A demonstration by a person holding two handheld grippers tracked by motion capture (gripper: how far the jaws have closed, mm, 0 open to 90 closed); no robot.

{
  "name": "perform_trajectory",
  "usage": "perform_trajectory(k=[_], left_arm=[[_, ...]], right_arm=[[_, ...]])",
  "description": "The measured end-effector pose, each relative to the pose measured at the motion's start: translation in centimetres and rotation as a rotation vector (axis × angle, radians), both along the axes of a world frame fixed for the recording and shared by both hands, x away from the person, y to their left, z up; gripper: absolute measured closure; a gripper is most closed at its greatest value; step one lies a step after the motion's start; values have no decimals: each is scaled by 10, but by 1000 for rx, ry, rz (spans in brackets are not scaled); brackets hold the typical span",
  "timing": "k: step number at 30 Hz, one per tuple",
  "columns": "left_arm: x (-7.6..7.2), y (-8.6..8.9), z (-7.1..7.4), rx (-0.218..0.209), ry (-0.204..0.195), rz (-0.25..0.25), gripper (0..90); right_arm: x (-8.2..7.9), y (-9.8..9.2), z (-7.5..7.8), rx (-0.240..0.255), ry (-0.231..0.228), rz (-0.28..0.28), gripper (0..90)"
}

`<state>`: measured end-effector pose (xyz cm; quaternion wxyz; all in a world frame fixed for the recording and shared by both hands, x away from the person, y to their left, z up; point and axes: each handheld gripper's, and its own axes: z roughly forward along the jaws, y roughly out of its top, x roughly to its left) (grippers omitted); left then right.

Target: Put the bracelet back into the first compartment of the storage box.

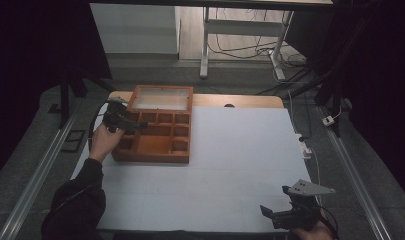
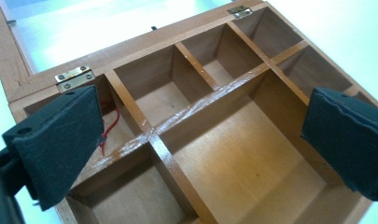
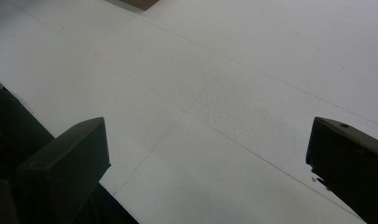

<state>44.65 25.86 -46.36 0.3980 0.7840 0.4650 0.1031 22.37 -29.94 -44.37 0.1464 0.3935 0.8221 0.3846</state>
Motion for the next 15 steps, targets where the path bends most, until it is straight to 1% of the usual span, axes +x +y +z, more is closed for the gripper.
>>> perform_trajectory(k=[3, 4, 7, 9, 15], left_arm=[[-6, -1, 3, -26, 3, -16, 0], [-9, -3, 4, -26, 2, -21, 0], [-19, -6, 7, -5, 4, -41, 0], [-26, -7, 10, -4, -1, -46, 0], [-47, -10, 22, -14, -39, -53, 0]], right_arm=[[0, 0, 0, 0, 0, 2, 0], [0, 0, 0, 0, 0, 2, 0], [0, 0, 0, 3, -2, 3, 0], [0, 0, 0, 4, 0, 4, 0], [0, 1, 0, -2, 2, 10, 0]])
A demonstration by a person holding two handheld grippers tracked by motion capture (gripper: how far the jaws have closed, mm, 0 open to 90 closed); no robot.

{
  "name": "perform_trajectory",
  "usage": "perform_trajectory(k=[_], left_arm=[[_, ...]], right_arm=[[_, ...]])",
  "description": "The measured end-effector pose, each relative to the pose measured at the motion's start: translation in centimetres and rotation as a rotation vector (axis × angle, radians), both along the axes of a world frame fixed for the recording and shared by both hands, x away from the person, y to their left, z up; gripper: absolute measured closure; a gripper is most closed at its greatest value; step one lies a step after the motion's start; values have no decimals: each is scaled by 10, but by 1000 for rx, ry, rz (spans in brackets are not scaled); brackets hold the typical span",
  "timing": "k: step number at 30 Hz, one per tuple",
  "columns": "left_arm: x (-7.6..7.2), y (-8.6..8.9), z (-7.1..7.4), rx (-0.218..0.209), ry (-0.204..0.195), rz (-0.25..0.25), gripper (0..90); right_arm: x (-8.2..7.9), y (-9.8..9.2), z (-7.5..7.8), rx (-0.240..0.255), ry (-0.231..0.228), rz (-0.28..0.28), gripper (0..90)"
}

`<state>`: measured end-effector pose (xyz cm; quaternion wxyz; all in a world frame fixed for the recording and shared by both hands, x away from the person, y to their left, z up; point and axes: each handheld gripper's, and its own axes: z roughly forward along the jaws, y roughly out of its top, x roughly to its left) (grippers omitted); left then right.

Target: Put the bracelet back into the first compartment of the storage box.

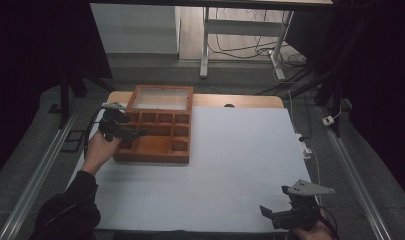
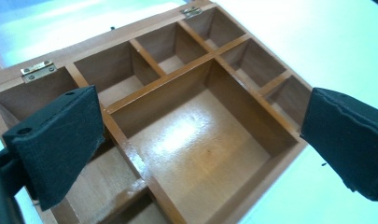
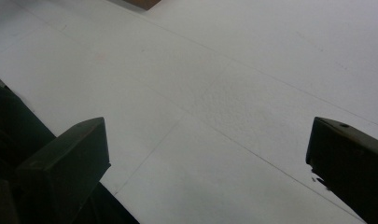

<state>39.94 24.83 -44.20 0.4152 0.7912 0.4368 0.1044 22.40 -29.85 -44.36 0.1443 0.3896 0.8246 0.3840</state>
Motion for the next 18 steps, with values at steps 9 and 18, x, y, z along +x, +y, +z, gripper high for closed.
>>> perform_trajectory(k=[9, 18], left_arm=[[-29, -3, 11, -26, -19, -23, 0], [-56, -6, 16, -40, -32, -37, 0]], right_arm=[[1, 1, 0, -7, 2, 7, 0], [1, 1, 0, -5, 2, 8, 0]])
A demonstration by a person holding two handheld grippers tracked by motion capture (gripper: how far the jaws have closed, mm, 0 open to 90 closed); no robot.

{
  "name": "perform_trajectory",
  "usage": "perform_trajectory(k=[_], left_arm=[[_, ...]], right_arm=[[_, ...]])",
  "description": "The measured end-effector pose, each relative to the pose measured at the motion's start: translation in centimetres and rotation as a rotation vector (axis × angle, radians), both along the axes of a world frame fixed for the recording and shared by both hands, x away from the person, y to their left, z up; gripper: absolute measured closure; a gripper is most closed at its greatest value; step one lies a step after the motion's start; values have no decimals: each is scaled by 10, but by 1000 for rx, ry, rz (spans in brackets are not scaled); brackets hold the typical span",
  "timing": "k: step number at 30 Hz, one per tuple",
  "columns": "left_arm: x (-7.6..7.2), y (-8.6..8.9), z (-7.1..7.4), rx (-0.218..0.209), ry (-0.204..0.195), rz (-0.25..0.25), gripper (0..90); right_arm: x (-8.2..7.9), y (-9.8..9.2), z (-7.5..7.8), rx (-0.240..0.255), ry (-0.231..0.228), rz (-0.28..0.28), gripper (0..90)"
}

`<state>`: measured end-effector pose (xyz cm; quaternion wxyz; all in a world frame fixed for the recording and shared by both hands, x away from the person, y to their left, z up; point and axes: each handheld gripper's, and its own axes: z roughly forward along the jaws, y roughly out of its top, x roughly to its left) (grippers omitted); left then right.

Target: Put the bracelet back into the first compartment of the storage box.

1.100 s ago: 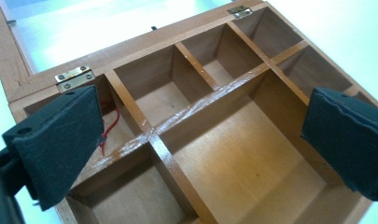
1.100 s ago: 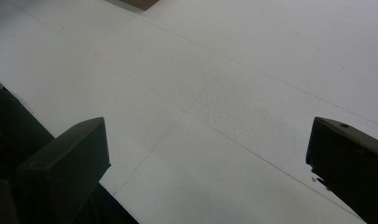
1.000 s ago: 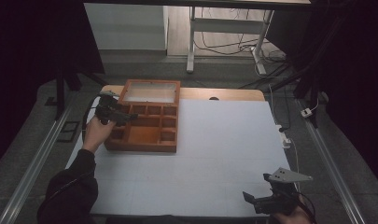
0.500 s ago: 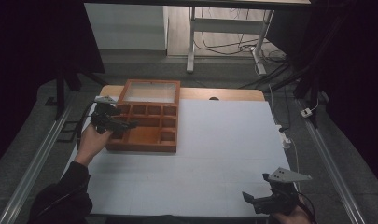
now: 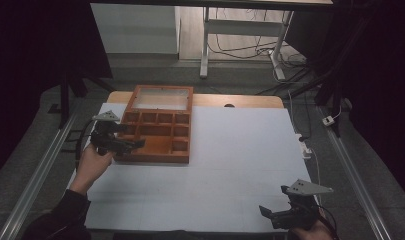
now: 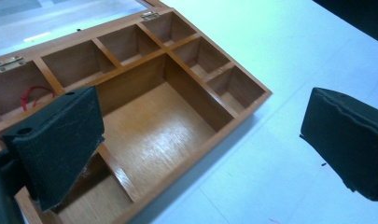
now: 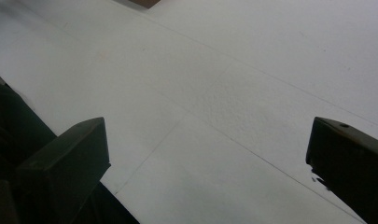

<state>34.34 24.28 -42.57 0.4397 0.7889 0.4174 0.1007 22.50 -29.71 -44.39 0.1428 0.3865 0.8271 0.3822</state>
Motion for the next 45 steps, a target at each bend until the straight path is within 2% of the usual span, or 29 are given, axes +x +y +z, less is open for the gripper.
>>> perform_trajectory(k=[3, 14, 21, 28, 38, 45], left_arm=[[-9, -1, 2, 10, -5, -9, 0], [-53, -1, 8, 7, -39, -21, 0], [-80, -1, 7, 1, -47, -11, 0], [-106, 7, 2, -13, -46, 14, 0], [-140, 26, -9, -30, -46, 59, 0], [-158, 35, -19, -36, -21, 71, 0]], right_arm=[[0, 0, 0, -2, 0, 1, 0], [0, 1, 0, -6, -2, 4, 0], [0, 1, 0, -7, -3, 3, 0], [0, 1, 0, -6, -2, 2, 0], [1, 1, 0, -11, -1, 0, 0], [1, 1, 0, -15, 1, -1, 0]])
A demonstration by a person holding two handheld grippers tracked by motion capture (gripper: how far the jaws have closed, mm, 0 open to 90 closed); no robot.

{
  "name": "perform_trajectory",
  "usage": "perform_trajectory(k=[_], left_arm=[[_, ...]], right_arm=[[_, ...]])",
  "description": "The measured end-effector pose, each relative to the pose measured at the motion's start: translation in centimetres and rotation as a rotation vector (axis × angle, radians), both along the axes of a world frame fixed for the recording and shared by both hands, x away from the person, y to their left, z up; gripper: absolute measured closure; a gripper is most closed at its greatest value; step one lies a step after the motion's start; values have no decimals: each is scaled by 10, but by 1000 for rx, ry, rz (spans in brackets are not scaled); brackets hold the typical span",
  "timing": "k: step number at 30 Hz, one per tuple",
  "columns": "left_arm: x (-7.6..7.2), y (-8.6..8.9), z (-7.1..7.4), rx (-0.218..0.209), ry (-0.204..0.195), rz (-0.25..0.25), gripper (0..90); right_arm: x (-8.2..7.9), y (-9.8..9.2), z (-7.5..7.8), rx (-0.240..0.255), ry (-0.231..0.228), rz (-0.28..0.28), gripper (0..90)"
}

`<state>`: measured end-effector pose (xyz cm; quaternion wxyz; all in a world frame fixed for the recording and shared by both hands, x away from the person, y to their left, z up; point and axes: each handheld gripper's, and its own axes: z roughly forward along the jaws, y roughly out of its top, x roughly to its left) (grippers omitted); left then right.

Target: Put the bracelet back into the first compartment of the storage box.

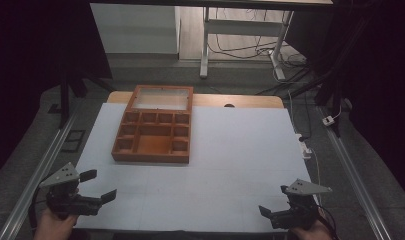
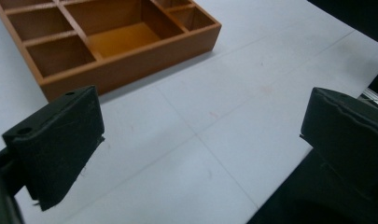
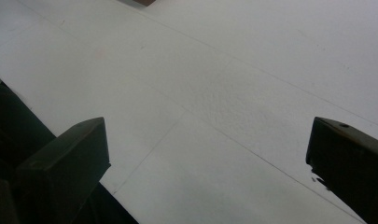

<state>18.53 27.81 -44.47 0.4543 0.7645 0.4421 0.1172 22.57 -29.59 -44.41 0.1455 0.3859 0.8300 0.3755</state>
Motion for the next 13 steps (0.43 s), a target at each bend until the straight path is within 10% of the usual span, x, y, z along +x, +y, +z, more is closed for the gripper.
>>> perform_trajectory(k=[13], left_arm=[[-11, -4, -26, 125, 105, -12, 0]], right_arm=[[0, 1, 0, -4, 4, -3, 0]])
